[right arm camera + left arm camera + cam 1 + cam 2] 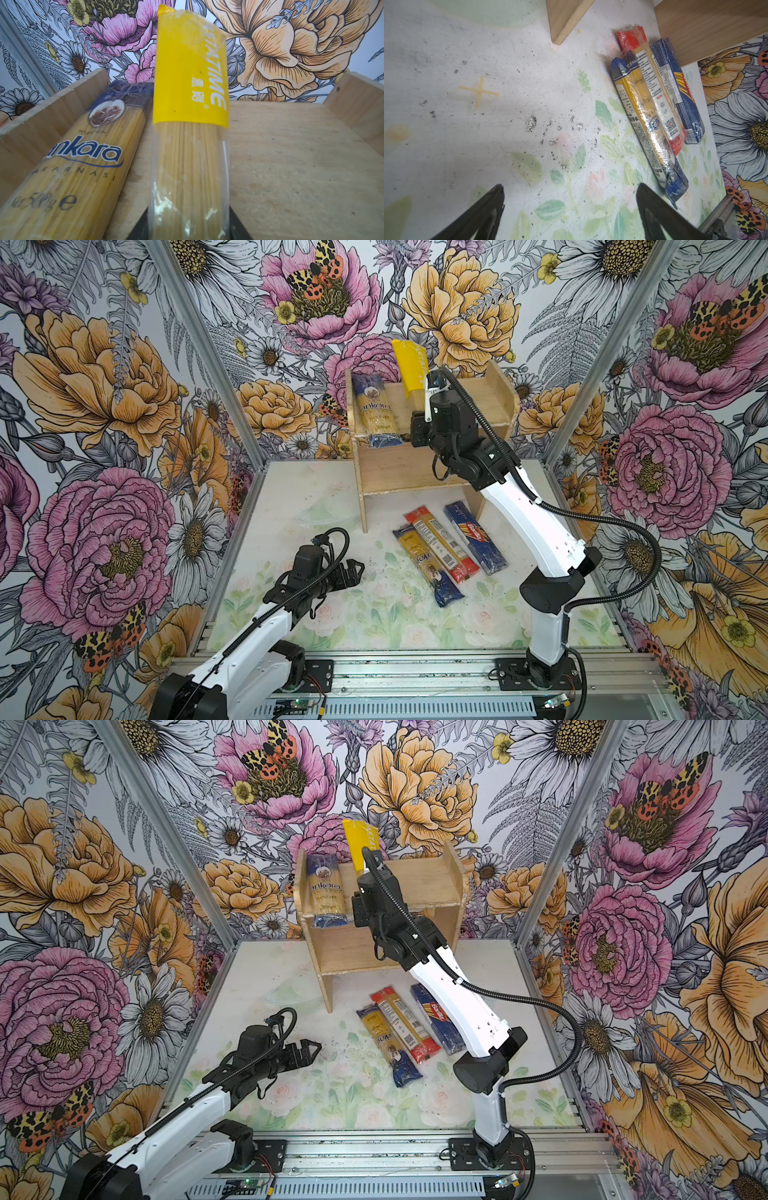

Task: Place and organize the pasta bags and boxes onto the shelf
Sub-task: 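Lower the Pastatime bag onto the upper tier with the right gripper, then open the right gripper and withdraw it from the shelf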

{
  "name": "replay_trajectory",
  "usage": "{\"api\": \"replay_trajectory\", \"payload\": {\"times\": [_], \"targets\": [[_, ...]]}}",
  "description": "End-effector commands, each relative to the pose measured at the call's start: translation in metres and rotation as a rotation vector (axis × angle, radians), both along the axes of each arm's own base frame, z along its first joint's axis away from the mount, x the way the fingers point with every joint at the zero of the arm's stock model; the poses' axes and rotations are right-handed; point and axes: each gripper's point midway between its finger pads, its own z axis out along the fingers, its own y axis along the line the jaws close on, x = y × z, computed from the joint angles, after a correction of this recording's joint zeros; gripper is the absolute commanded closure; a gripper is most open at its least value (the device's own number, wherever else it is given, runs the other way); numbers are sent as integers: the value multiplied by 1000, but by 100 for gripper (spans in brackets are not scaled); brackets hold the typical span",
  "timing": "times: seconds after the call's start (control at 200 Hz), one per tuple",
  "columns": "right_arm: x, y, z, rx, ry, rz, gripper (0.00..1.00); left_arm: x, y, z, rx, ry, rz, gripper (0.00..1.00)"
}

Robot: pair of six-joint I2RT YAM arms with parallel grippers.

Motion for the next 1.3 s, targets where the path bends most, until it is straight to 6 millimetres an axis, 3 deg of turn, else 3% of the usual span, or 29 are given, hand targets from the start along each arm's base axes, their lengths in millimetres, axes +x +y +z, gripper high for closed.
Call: {"api": "replay_trajectory", "payload": {"times": [0.0, 0.35, 0.741, 0.846, 1.041, 1.136, 1.296], "targets": [[-4, -3, 26, 66, -69, -1, 52, 4, -1, 13, -8, -39, -13, 1], [-6, -3, 25, 62, -64, 11, 51, 3, 0, 14, -9, -43, -8, 1], [-21, 2, 40, 27, -93, 132, 37, 3, -1, 14, -12, -44, -9, 1], [-31, -2, 56, 14, -129, 172, 36, 2, 0, 15, -12, -43, -9, 1], [-59, -32, 91, 36, -195, 178, 35, 2, 0, 17, -14, -50, -5, 1], [-79, -41, 92, 38, -191, 215, 35, 2, 0, 17, -15, -46, -4, 1], [-115, -45, 76, 56, -143, 323, 35, 2, 0, 20, -19, -46, -2, 1]]}}
